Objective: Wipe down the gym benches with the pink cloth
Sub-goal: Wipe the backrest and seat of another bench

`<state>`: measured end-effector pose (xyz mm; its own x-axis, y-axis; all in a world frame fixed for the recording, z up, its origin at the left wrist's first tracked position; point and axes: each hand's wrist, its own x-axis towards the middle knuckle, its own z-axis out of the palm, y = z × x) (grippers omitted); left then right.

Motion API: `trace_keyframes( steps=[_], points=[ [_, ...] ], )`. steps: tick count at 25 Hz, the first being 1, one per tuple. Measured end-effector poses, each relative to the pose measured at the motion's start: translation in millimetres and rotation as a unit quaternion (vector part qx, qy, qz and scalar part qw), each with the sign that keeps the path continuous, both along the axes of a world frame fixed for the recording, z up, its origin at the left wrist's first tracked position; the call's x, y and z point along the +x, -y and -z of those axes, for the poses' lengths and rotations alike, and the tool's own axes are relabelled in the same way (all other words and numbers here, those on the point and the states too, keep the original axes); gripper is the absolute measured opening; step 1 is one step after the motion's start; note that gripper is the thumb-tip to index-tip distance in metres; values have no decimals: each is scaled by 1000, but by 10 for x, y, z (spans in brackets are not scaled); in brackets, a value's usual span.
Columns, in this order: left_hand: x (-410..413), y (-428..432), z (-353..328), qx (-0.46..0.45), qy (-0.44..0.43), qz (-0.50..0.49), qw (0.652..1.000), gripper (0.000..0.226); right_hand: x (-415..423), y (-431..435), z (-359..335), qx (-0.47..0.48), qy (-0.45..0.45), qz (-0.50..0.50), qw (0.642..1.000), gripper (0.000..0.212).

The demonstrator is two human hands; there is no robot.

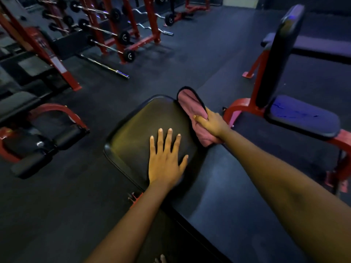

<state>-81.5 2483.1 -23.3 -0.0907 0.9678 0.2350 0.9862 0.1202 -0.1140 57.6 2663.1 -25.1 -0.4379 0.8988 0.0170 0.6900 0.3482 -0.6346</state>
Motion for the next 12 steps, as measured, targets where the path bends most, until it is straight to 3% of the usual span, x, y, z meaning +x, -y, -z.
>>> trace_keyframes(
  steps=[7, 12],
  points=[
    [782, 52, 296, -72, 39, 114, 990, 63, 981, 623, 473, -58, -2, 71, 996, 68],
    [1321, 107, 574, -122, 9, 197, 973, 62, 1809, 1091, 912, -94, 21, 120, 988, 69]
  ],
)
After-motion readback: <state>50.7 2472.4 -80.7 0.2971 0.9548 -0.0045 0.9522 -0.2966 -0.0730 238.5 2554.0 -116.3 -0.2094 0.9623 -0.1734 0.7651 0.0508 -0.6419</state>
